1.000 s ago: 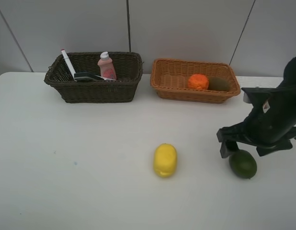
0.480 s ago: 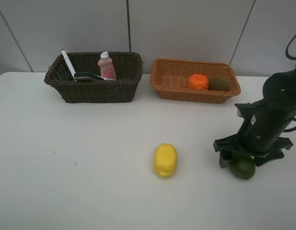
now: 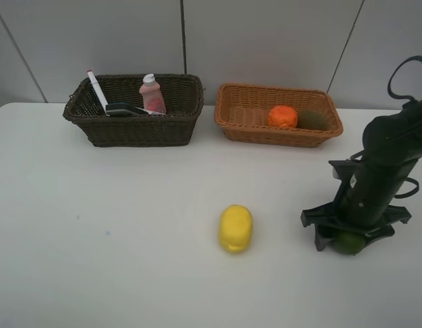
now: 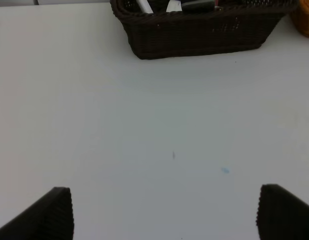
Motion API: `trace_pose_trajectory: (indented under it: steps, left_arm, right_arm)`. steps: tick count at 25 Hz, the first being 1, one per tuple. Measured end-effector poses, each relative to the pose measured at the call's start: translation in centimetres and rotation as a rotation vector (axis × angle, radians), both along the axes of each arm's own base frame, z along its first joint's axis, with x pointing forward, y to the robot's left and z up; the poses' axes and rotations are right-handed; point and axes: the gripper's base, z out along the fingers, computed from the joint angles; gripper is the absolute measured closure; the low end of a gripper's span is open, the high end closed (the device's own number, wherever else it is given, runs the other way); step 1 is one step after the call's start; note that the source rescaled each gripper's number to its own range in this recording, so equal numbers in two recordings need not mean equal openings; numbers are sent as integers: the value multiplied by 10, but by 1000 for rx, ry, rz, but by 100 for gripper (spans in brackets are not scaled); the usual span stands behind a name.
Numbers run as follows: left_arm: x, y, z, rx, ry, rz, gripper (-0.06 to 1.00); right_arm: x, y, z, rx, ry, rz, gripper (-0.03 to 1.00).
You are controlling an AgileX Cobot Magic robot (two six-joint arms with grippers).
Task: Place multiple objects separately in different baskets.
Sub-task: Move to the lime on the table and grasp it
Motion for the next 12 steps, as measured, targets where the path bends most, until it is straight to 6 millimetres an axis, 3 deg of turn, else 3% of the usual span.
trace_pose_trajectory:
  steps: [1, 7, 9, 12]
  left_arm:
    - [0, 0, 0, 0, 0, 0, -1]
    - [0, 0, 0, 0, 0, 0, -1]
    - [0, 0, 0, 0, 0, 0, -1]
    - [0, 0, 0, 0, 0, 0, -1]
  right_arm:
    - [0, 0, 0, -1, 2, 0, 95]
    - [1, -1, 3, -16, 24, 2, 95]
    - [8, 1, 14, -21, 22, 10, 95]
    - [33, 9, 48, -1, -56, 62, 95]
